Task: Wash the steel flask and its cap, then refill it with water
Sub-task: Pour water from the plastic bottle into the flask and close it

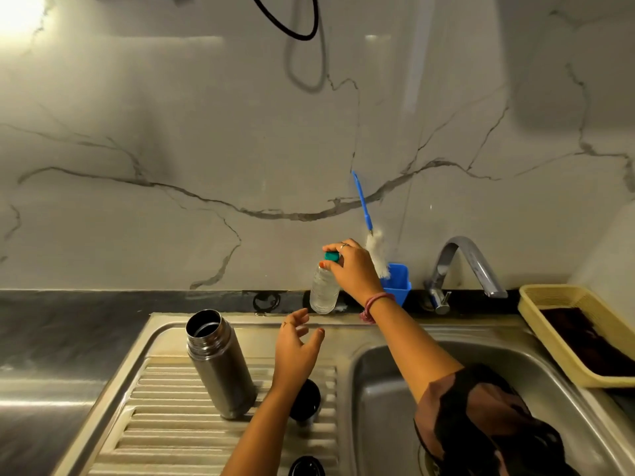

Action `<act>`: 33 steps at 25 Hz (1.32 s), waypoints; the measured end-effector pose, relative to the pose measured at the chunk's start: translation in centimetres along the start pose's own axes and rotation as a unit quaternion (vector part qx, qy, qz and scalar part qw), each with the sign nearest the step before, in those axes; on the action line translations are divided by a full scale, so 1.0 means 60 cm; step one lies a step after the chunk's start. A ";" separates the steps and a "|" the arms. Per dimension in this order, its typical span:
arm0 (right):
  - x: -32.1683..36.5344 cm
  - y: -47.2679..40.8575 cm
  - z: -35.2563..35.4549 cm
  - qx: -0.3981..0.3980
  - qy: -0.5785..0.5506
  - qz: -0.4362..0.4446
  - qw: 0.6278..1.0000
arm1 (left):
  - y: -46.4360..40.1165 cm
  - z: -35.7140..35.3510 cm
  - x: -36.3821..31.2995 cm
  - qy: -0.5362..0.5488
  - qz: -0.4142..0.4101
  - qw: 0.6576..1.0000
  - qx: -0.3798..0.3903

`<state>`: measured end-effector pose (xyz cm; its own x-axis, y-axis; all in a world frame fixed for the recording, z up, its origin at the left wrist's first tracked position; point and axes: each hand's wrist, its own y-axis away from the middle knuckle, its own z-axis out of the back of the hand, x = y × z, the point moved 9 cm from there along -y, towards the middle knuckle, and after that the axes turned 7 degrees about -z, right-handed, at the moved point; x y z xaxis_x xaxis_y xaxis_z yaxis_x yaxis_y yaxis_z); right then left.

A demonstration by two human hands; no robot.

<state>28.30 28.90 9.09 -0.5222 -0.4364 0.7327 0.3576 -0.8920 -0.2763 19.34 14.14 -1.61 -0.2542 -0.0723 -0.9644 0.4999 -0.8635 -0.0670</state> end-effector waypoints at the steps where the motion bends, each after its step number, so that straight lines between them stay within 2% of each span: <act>1: 0.004 0.011 0.017 -0.008 -0.022 -0.003 1.000 | 0.011 0.000 -0.004 0.003 -0.003 1.000 0.000; 4: 0.045 0.048 0.083 -0.005 -0.051 0.021 0.998 | 0.049 -0.003 -0.027 0.020 -0.024 0.999 0.018; 9: 0.133 0.133 0.193 0.054 -0.112 0.052 0.991 | 0.134 -0.020 -0.067 0.093 -0.047 0.993 0.064; 13: 0.179 0.205 0.250 0.093 -0.187 0.048 0.977 | 0.192 -0.036 -0.112 0.075 -0.098 0.989 0.077; 20: 0.211 0.292 0.274 0.167 -0.273 0.062 0.945 | 0.267 -0.044 -0.158 0.065 -0.129 0.989 0.004; 26: 0.188 0.331 0.259 0.238 -0.336 0.036 0.911 | 0.308 -0.038 -0.133 0.090 -0.139 0.985 0.046; 30: 0.209 0.348 0.249 0.297 -0.282 0.067 0.910 | 0.317 -0.020 -0.118 0.092 -0.124 0.987 0.050; 31: 0.215 0.349 0.251 0.299 -0.233 0.075 0.922 | 0.318 -0.014 -0.116 0.089 -0.123 0.987 0.047; 33: 0.228 0.344 0.257 0.256 -0.056 0.102 0.960 | 0.318 0.000 -0.110 0.089 -0.113 0.989 0.041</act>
<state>40.45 6.35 23.01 -0.3242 -0.5549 0.7661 0.7926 -0.6014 -0.1002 30.55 -1.89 3.47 -0.1982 0.2093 -0.9575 0.3762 -0.8859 -0.2715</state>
